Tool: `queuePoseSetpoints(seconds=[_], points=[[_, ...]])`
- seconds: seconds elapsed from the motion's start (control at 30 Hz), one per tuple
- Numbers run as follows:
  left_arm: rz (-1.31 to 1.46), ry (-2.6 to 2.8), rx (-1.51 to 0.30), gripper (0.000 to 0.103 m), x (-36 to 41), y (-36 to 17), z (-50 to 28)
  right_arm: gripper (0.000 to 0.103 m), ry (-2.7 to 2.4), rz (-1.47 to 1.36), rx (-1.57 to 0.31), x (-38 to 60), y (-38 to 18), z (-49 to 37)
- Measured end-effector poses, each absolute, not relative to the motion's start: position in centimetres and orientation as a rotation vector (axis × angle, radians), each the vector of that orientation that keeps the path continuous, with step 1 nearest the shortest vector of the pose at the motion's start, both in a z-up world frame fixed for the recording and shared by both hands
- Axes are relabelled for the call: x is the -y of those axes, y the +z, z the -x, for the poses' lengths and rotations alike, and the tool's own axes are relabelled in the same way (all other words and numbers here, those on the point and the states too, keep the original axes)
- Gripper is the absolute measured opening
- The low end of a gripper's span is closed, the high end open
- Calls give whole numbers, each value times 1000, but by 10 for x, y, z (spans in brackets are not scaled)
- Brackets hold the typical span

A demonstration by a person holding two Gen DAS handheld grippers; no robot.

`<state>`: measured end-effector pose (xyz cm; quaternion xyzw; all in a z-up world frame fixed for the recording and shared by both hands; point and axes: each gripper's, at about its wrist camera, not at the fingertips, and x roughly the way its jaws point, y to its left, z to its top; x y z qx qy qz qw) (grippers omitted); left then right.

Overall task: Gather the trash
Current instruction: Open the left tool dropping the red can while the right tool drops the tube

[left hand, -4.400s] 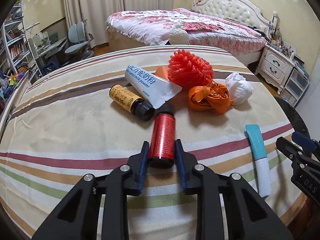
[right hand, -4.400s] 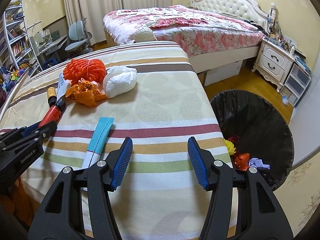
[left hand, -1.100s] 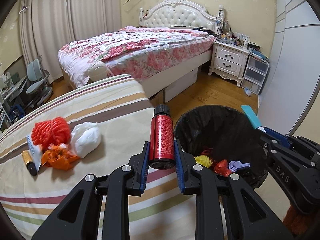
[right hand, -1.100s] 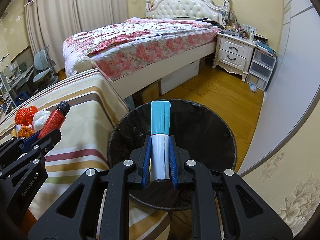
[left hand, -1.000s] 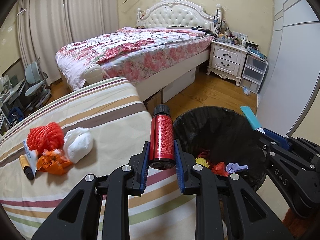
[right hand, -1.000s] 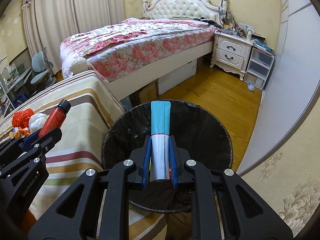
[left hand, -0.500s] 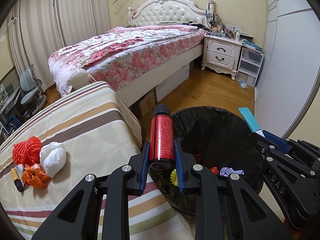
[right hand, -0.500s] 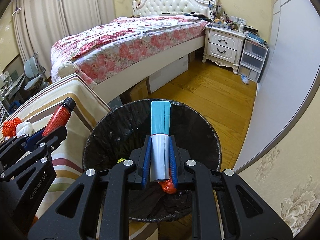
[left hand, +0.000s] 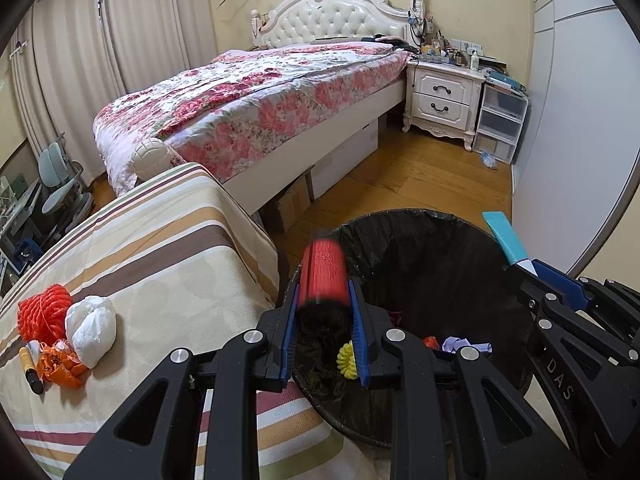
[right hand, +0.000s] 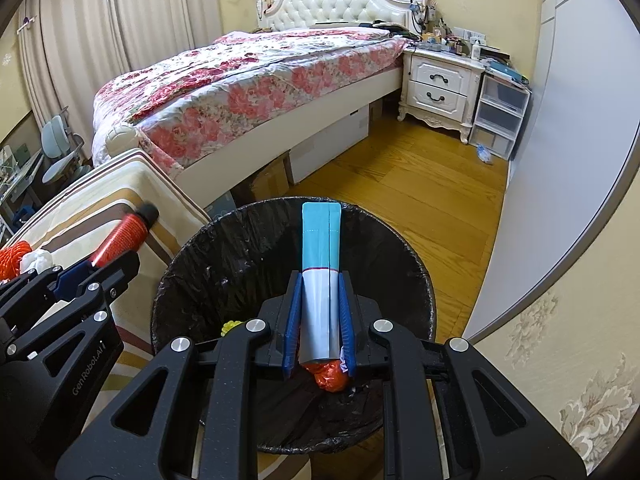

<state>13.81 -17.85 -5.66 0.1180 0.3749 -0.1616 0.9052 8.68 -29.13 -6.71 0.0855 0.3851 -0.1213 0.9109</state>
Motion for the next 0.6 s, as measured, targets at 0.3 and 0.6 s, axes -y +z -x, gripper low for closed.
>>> queuePoseSetpoints(seconds=[0.3,0.6], points=[[-248,-317,-760,57,176,-58,-138,34,-280,-184,-790,297,-68,-86],[-232,-285,-762,70,158,-54,-134,41,-275,-179,-787,290,-65,-81]])
